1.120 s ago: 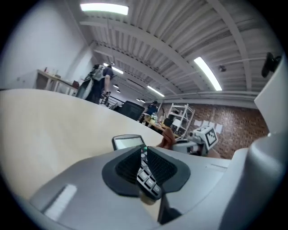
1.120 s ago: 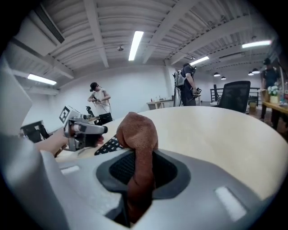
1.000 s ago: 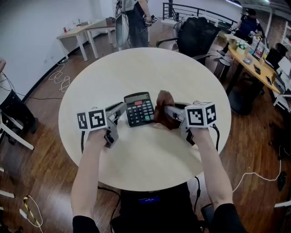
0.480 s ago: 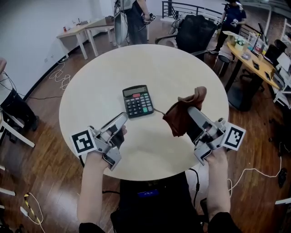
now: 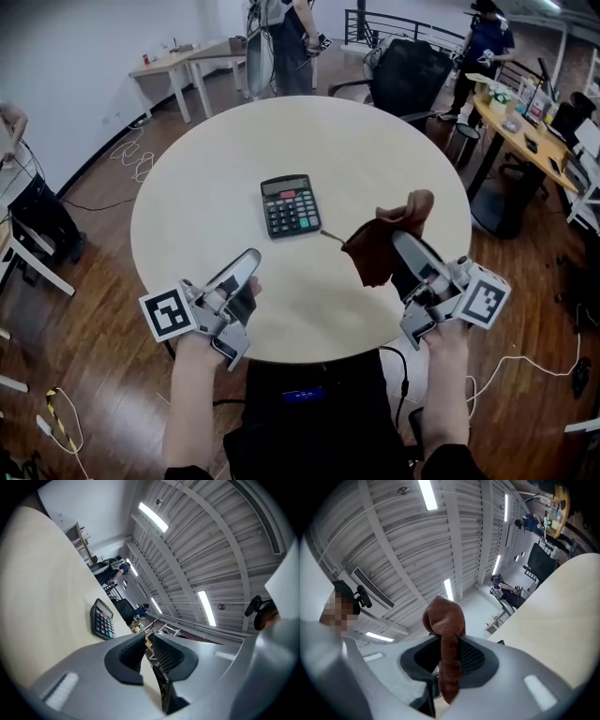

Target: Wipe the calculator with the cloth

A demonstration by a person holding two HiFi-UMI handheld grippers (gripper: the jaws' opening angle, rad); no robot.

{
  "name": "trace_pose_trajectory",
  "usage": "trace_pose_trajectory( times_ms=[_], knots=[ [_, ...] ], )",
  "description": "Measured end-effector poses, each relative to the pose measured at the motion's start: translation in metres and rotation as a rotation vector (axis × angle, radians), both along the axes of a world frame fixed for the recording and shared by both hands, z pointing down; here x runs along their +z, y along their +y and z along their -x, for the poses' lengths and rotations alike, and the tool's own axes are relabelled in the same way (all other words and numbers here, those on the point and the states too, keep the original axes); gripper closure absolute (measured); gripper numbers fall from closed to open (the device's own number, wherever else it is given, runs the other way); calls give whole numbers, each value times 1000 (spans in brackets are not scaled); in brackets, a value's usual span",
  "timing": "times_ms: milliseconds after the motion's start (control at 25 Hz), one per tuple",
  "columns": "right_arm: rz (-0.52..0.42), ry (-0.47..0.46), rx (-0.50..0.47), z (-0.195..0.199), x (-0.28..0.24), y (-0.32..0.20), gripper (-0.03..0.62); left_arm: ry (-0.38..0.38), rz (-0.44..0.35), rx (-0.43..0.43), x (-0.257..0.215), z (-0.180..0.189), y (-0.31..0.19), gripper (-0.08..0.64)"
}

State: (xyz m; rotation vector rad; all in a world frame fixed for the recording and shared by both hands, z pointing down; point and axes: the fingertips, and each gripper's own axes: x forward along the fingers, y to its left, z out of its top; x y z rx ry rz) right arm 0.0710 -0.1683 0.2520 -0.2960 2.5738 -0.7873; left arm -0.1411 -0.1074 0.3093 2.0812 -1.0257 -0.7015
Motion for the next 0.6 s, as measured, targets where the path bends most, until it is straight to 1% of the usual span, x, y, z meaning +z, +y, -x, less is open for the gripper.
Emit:
trace_pose_trajectory(
  times_ms=[360, 600],
  knots=[
    [-9, -16, -41, -1, 1, 14, 502, 3, -24, 17, -8, -14, 11, 517],
    [-1, -12, -50, -2, 5, 18, 503, 5, -15, 16, -4, -17, 12, 517]
  ],
)
